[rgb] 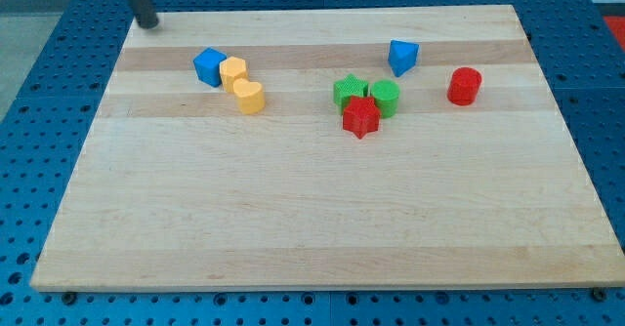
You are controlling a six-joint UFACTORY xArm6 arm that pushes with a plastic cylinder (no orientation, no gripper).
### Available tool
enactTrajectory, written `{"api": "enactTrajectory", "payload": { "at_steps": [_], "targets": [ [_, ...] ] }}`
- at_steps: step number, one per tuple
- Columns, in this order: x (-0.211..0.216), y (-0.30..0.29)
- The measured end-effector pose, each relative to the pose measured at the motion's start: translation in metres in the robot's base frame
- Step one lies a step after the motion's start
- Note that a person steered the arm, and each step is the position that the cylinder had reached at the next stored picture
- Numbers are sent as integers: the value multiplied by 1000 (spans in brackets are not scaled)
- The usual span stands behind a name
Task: Move your arm towards blue triangle
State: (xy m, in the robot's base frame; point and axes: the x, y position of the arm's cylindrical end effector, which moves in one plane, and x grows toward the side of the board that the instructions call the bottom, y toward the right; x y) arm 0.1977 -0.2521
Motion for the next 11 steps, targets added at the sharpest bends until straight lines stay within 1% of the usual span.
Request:
{"api": "enactTrajectory", "payload": {
  "at_steps": [1, 3, 4, 5, 6, 7, 9, 11],
  "targets": [
    [-5, 60],
    [-4, 279],
    [-4, 368],
    [6, 440],
    [80, 442],
    [94, 442],
    [94, 434],
    [99, 398]
  ]
}}
